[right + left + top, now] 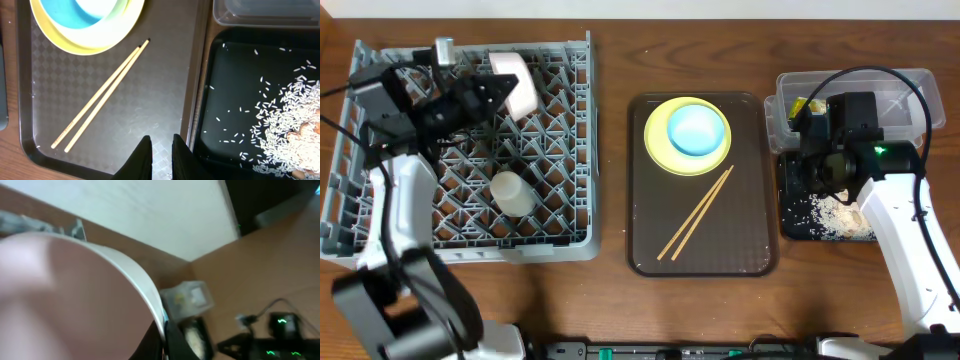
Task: Sort waste into correct bins and load items into the dishwasher rack
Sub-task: 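Carry the pink bowl with the left gripper into the rack and release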
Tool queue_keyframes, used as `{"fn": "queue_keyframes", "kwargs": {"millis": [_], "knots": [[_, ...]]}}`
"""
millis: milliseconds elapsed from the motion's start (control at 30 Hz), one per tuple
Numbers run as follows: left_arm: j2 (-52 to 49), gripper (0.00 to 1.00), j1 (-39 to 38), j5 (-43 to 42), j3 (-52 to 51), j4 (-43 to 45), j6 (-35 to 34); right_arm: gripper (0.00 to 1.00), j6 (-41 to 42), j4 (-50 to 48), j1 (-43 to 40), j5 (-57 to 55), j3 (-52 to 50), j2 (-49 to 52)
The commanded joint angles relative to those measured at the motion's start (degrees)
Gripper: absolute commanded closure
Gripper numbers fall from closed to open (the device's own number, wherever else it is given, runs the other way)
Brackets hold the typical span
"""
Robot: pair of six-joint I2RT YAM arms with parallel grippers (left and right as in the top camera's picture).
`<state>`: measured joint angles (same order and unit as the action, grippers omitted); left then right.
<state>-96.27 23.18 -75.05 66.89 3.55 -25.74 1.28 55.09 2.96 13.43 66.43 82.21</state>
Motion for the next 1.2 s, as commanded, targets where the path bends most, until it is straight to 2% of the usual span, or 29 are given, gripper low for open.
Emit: {"fn": "queue_keyframes", "kwargs": {"millis": [0, 200, 467, 833, 900, 933, 1033, 1067, 1167], "knots": [[-5.05, 0.94, 1.79, -11.02, 0.57, 3.87, -9.16, 0.87, -0.72, -0.02, 0.39, -0.11, 0.26, -0.68], [-10.32, 0.94, 2.14, -11.72, 0.57, 7.87, -9.70, 0.87, -0.70, 0.00, 0.39, -0.11, 0.26, -0.68], [-11.02, 0.94, 3.85, -6.60, 0.52, 7.98, -8.31, 0.88, -0.72, 1.05, 0.39, -0.13, 0.26, -0.68], [-11.02, 0.94, 7.23, 0.42, 0.46, -4.13, 0.04, 0.89, -0.72, 1.11, 0.39, -0.11, 0.26, -0.68], [-11.02, 0.84, 7.93, 0.79, 0.46, -5.31, 0.26, 0.88, -0.72, 1.07, 0.39, -0.11, 0.26, -0.68], [-11.02, 0.83, 8.26, 0.79, 0.46, -5.64, 0.28, 0.88, -0.70, 1.07, 0.39, -0.11, 0.26, -0.68], [-10.97, 0.56, 9.46, 0.79, 0.46, -6.62, 0.24, 0.88, -0.72, 1.05, 0.33, -0.11, 0.26, -0.68], [-10.91, 0.56, 9.81, 0.79, 0.46, -7.15, 0.24, 0.88, -0.72, 1.07, 0.33, -0.13, 0.26, -0.68], [-10.38, 0.41, 10.95, 1.22, 0.46, -8.11, 0.24, 0.87, -0.72, 1.03, 0.33, -0.13, 0.26, -0.68]]}}
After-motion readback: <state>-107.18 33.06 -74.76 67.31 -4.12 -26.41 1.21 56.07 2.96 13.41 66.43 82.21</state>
